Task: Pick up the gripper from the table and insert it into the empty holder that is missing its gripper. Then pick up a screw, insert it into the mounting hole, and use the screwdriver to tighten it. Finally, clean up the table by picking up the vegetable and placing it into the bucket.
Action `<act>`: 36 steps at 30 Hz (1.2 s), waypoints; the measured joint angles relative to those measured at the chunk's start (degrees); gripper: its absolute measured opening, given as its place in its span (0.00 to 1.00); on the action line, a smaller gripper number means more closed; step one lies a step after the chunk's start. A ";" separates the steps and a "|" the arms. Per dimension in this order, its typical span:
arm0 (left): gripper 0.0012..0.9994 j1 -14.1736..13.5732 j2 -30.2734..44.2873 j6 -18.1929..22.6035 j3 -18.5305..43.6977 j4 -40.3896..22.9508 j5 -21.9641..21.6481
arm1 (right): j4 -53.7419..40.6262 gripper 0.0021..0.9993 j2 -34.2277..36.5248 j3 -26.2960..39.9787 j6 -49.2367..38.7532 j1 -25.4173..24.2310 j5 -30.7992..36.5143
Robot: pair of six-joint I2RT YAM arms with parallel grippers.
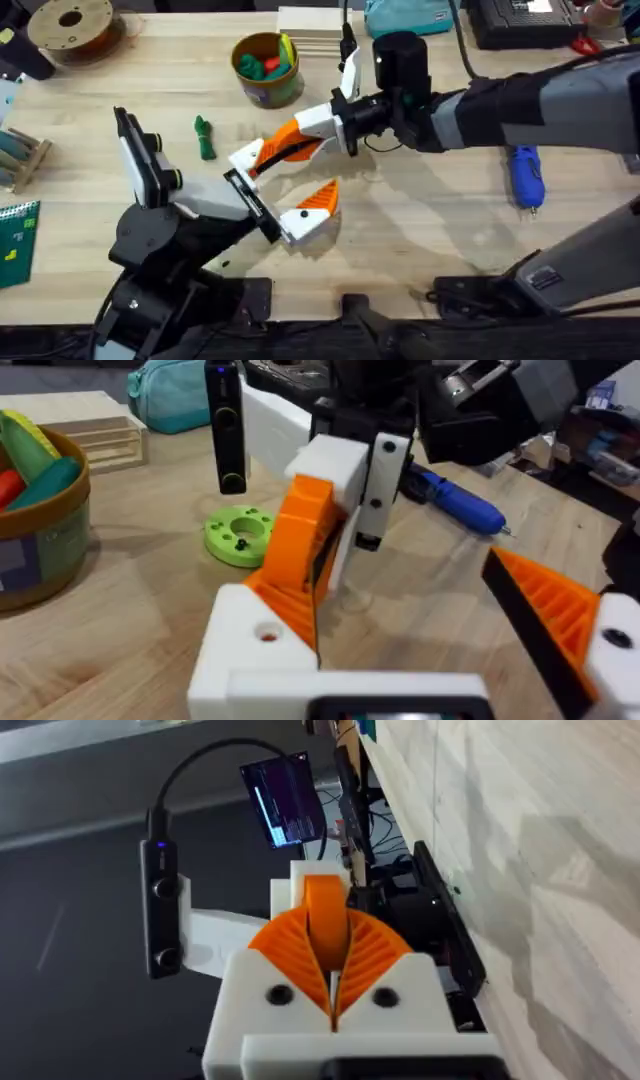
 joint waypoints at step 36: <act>0.99 -1.20 -0.56 5.18 0.00 0.20 6.78 | 5.25 0.85 2.84 8.98 -11.50 -13.95 9.03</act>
